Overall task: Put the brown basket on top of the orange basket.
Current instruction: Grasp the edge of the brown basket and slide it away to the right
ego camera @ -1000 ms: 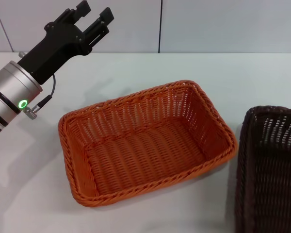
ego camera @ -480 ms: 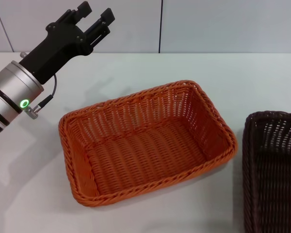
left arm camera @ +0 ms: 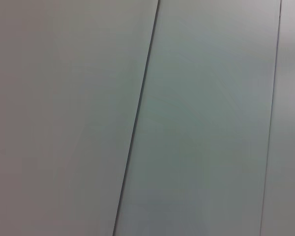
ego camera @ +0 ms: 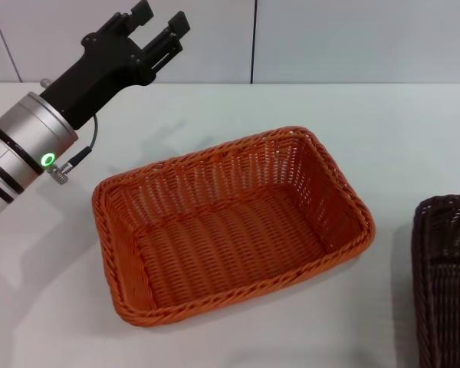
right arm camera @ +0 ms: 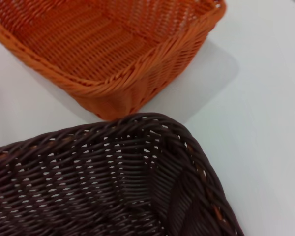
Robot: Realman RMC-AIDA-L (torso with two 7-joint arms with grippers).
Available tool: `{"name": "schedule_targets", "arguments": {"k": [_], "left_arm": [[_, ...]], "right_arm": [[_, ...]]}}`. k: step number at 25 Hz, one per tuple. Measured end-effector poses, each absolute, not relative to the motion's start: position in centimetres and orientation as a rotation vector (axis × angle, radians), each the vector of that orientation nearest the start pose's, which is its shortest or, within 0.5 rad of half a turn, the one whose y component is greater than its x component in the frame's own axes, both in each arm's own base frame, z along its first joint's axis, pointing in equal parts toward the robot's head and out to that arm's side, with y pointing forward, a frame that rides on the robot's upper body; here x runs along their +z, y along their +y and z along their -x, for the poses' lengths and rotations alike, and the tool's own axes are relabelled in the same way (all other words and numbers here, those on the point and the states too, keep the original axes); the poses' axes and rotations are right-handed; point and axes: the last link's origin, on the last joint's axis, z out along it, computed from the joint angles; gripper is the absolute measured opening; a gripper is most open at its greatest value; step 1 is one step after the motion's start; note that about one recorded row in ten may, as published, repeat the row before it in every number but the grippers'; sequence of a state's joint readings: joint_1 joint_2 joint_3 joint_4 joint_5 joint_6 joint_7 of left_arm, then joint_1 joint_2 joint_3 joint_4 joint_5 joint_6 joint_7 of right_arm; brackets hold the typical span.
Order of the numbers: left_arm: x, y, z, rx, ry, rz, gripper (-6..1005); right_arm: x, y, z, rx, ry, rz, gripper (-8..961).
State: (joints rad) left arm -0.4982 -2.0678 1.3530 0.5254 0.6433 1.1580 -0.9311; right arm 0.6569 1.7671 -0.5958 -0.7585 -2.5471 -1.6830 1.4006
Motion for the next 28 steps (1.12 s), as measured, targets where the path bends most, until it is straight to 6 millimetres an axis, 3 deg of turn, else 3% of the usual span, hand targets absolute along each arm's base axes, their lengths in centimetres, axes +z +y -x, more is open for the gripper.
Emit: {"name": "schedule_targets", "arguments": {"k": [14,20,24,28], "left_arm": [[0.6,38.8,20.9,-1.219,-0.481,2.031,689],[0.4,38.9,20.9,-1.215,-0.488,2.035,689],[0.3,38.9,20.9,-1.214,-0.491,2.036,689],[0.5,39.0,21.0,-1.211,-0.489,2.028,689]], "right_arm": [[16.4,34.4,-32.4,-0.431,0.590,2.844,205],[17.2,34.4,-32.3,-0.476,0.602,2.837,192],[17.6,34.5,-32.2,-0.447,0.597,2.809,183],[18.5,34.4,-31.8,-0.235,0.544,2.737,182]]}}
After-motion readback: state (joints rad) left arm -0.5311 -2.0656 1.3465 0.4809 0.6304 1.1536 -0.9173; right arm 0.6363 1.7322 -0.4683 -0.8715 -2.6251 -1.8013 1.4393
